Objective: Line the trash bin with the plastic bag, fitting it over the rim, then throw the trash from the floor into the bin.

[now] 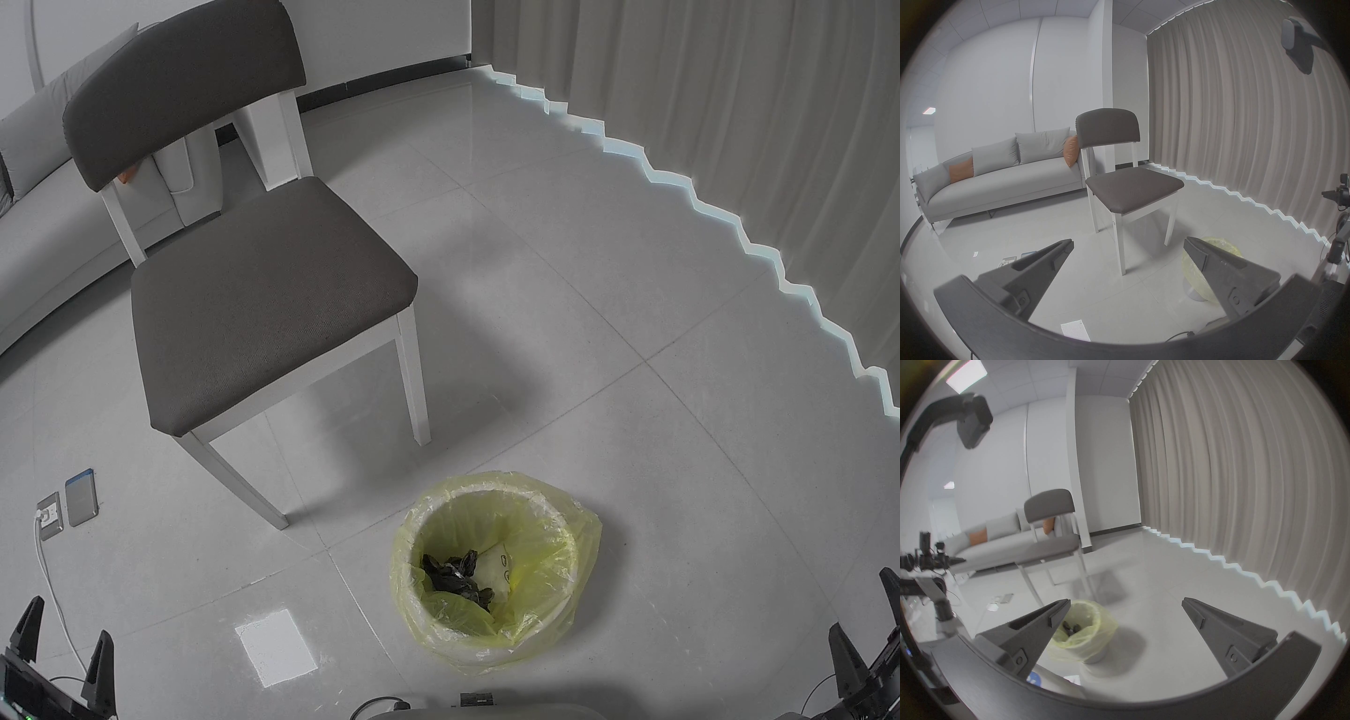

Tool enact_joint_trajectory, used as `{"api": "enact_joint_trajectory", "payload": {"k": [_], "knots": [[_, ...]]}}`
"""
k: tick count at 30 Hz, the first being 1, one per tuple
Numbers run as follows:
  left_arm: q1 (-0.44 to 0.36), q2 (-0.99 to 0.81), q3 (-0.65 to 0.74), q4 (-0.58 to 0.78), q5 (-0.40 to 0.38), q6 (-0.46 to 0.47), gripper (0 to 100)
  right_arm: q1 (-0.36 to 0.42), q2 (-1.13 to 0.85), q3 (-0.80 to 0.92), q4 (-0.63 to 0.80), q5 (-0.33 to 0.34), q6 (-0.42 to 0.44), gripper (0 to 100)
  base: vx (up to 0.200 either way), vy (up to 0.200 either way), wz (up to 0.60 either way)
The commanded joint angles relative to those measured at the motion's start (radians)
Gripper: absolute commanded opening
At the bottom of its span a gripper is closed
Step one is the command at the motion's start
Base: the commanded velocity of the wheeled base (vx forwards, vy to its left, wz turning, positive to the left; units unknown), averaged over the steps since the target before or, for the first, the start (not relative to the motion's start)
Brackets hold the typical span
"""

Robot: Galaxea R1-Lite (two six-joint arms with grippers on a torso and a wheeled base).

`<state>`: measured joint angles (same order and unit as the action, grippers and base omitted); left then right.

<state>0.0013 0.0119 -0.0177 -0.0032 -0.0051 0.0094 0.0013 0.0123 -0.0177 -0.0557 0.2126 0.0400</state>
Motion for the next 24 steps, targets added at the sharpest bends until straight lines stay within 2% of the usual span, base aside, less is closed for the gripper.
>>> {"api": "enact_joint_trajectory", "payload": {"k": [1,2,4,5,8,11,12,14,17,24], "knots": [[0.000,-0.012,0.018,-0.001,-0.003,0.006,100,0.000,-0.011,0.007,0.008,0.074,0.029,100,0.000,0.000,0.00],[0.002,-0.012,0.018,-0.001,-0.003,0.003,100,-0.006,-0.008,0.008,0.014,0.068,0.017,100,0.000,0.000,0.00],[0.002,-0.012,0.018,0.000,0.001,-0.002,100,-0.006,-0.008,0.005,0.025,-0.030,-0.006,100,0.000,0.000,0.00],[0.002,-0.012,0.018,-0.001,-0.001,-0.002,100,-0.006,-0.008,0.002,0.033,-0.090,-0.002,100,0.000,0.000,0.00],[0.002,-0.012,0.018,0.000,-0.001,-0.002,100,-0.006,-0.008,0.002,0.030,-0.182,0.040,100,0.000,0.000,0.00],[0.000,-0.012,0.018,0.000,-0.007,0.003,100,-0.006,-0.008,0.002,0.031,-0.197,0.040,100,0.000,0.000,0.00],[0.000,-0.012,0.018,0.000,-0.007,0.003,100,-0.007,-0.006,0.002,0.036,-0.214,0.021,100,0.000,0.000,0.00],[0.000,-0.012,0.018,0.000,-0.007,0.006,100,-0.006,-0.009,0.015,0.036,-0.262,-0.107,100,0.000,0.000,0.00],[0.002,-0.012,0.018,-0.001,-0.010,0.020,100,-0.004,-0.009,0.016,0.053,-0.234,-0.048,100,0.000,0.000,0.00],[0.000,-0.012,0.018,0.000,-0.003,-0.006,100,0.000,-0.005,0.016,0.053,-0.226,-0.025,100,0.000,0.000,0.00]]}}
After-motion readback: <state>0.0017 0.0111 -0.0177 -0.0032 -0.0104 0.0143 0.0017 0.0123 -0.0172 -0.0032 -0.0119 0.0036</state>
